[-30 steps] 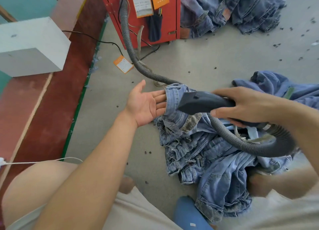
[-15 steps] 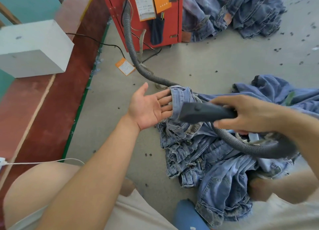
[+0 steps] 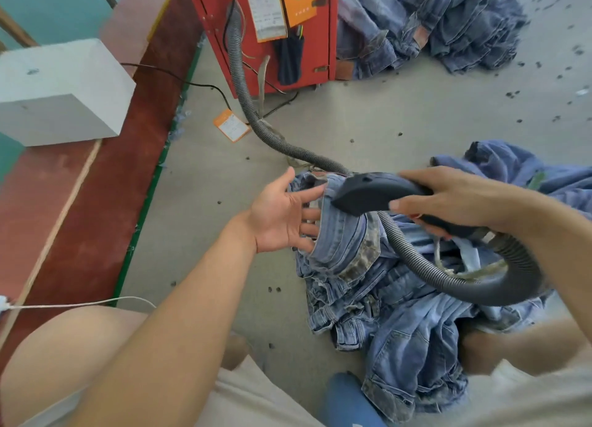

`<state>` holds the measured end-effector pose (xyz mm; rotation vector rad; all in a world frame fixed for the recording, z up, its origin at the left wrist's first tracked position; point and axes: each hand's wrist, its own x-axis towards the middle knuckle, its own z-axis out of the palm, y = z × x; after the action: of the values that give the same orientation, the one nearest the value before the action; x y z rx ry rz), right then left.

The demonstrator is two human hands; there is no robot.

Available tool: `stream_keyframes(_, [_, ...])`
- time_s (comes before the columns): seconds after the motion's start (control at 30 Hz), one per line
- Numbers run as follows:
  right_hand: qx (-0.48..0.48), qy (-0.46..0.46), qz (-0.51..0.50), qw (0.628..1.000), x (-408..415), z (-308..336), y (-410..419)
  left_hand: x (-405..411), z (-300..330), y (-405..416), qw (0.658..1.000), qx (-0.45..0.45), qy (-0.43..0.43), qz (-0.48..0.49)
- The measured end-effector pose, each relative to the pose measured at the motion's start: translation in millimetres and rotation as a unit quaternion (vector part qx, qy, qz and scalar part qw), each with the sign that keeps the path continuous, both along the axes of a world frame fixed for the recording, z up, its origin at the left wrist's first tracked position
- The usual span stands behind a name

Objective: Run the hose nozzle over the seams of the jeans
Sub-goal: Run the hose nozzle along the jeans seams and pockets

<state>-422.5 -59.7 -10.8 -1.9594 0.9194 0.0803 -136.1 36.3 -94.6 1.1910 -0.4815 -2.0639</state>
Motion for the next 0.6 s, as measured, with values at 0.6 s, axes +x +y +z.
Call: stream_keyframes(0.6, [-0.14, -0.059, -0.123, 0.981, 15.9, -1.2, 10.5, -15.1, -8.7, 7.8, 0.97, -0.026, 0.234, 0.055])
